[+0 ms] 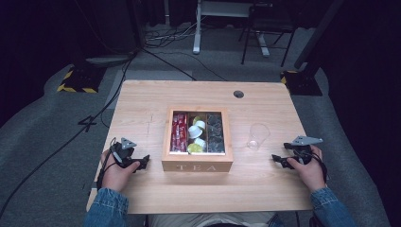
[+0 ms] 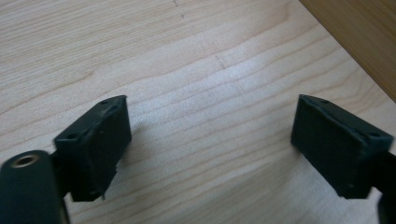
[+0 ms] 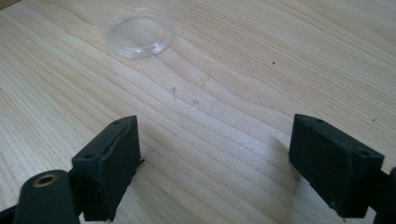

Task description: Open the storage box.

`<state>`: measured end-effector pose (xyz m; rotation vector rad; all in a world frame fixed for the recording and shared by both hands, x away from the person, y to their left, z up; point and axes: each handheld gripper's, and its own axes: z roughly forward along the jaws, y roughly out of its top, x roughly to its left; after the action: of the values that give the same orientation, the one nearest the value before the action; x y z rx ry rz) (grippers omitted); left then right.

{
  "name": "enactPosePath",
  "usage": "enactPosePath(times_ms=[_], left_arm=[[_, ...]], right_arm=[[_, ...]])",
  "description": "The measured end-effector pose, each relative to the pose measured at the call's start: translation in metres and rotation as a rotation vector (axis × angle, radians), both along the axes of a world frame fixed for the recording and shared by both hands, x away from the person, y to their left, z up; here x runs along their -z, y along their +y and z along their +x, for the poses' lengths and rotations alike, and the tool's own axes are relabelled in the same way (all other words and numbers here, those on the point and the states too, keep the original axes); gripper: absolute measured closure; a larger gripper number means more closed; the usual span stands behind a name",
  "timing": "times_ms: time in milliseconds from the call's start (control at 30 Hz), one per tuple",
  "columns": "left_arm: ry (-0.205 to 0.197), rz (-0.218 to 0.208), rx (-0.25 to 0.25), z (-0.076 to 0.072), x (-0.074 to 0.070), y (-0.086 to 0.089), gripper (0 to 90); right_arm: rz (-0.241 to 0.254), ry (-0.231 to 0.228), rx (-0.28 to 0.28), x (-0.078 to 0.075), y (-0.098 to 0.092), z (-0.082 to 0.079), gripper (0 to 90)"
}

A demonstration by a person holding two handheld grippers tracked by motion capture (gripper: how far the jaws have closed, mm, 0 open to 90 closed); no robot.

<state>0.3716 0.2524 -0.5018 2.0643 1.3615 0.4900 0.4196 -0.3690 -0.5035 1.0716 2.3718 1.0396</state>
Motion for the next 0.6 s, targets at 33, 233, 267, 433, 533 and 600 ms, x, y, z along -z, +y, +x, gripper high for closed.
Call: enactPosePath(times_ms=[33, 233, 267, 433, 533, 600], left_arm=[[0.012, 0.009, 0.012, 0.000, -0.002, 0.001, 15.7], [0.034, 0.030, 0.047, -0.001, -0.007, 0.003, 22.5], [0.029, 0.045, 0.057, -0.003, -0.013, 0.003, 23.4], [-0.002, 0.009, 0.076, -0.010, -0.029, 0.002, 26.2], [-0.015, -0.025, 0.090, -0.017, -0.041, 0.003, 27.3], [-0.019, -0.035, 0.094, -0.018, -0.044, 0.002, 27.6]], right_arm=[[0.000, 0.000, 0.000, 0.000, 0.000, 0.000, 16.4], [0.000, 0.000, 0.000, 0.000, 0.000, 0.000, 16.4], [0.000, 0.000, 0.000, 0.000, 0.000, 0.000, 16.4], [0.000, 0.000, 0.000, 0.000, 0.000, 0.000, 16.4], [0.002, -0.001, -0.012, 0.000, 0.000, -0.001, 16.5], [0.001, -0.001, -0.012, 0.000, 0.000, -0.001, 16.4]])
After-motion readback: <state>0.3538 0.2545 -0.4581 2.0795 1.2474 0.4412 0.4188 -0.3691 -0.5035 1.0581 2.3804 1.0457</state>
